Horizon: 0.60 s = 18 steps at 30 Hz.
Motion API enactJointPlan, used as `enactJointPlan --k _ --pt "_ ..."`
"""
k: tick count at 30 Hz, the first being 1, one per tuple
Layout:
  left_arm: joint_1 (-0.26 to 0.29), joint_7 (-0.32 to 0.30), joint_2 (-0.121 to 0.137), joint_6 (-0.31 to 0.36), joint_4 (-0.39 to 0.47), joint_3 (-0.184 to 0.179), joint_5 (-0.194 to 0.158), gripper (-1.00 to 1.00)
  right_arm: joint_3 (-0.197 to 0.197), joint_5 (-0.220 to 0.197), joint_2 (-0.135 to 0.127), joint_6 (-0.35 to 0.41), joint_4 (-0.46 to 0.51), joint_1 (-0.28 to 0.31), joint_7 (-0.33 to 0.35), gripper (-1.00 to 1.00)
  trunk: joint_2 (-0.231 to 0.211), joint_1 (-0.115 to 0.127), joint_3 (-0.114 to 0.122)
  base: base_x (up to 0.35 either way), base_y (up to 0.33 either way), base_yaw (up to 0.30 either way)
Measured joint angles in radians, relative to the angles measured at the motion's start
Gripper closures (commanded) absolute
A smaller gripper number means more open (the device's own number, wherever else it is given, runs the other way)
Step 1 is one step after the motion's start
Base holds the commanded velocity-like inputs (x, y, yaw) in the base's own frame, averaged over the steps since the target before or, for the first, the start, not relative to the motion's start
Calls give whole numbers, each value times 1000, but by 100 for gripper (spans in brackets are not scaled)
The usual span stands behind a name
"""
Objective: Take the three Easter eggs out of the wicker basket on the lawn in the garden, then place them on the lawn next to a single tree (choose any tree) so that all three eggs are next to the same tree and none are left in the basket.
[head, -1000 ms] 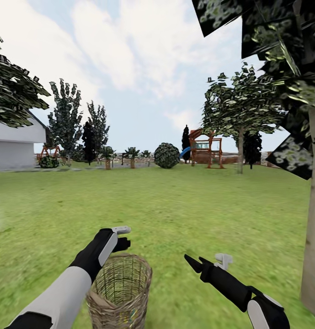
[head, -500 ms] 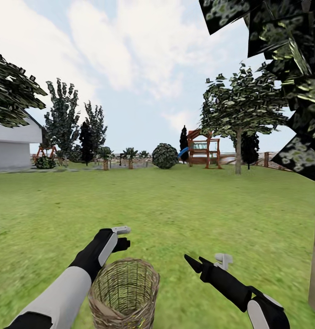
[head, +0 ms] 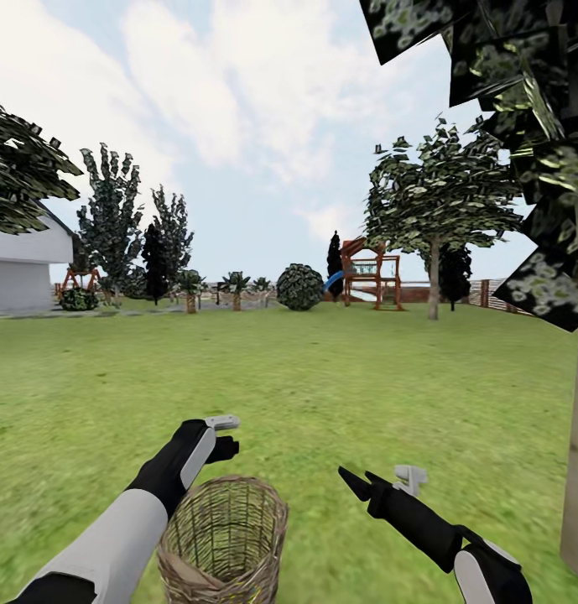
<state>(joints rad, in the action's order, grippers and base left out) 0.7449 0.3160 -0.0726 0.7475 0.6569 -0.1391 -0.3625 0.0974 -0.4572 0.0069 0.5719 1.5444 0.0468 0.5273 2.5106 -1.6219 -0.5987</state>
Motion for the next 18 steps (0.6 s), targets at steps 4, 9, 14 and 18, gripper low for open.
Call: enactJointPlan --k 4,9,14,18 --pt "0 -4 0 0 0 0 -1 -100 -1 0 0 0 0 0 0 -100 0 0 0 0 -18 -1" --pt "0 -6 -1 0 0 0 -2 -100 0 1 0 0 0 0 0 -100 0 0 0 0 -5 0" --pt "0 -6 -1 0 1 0 -3 -100 0 1 0 0 0 0 0 -100 0 0 0 0 -1 0" --pt "0 -5 -1 0 2 0 -3 -100 -1 1 0 1 0 0 0 -100 0 0 0 0 0 0"
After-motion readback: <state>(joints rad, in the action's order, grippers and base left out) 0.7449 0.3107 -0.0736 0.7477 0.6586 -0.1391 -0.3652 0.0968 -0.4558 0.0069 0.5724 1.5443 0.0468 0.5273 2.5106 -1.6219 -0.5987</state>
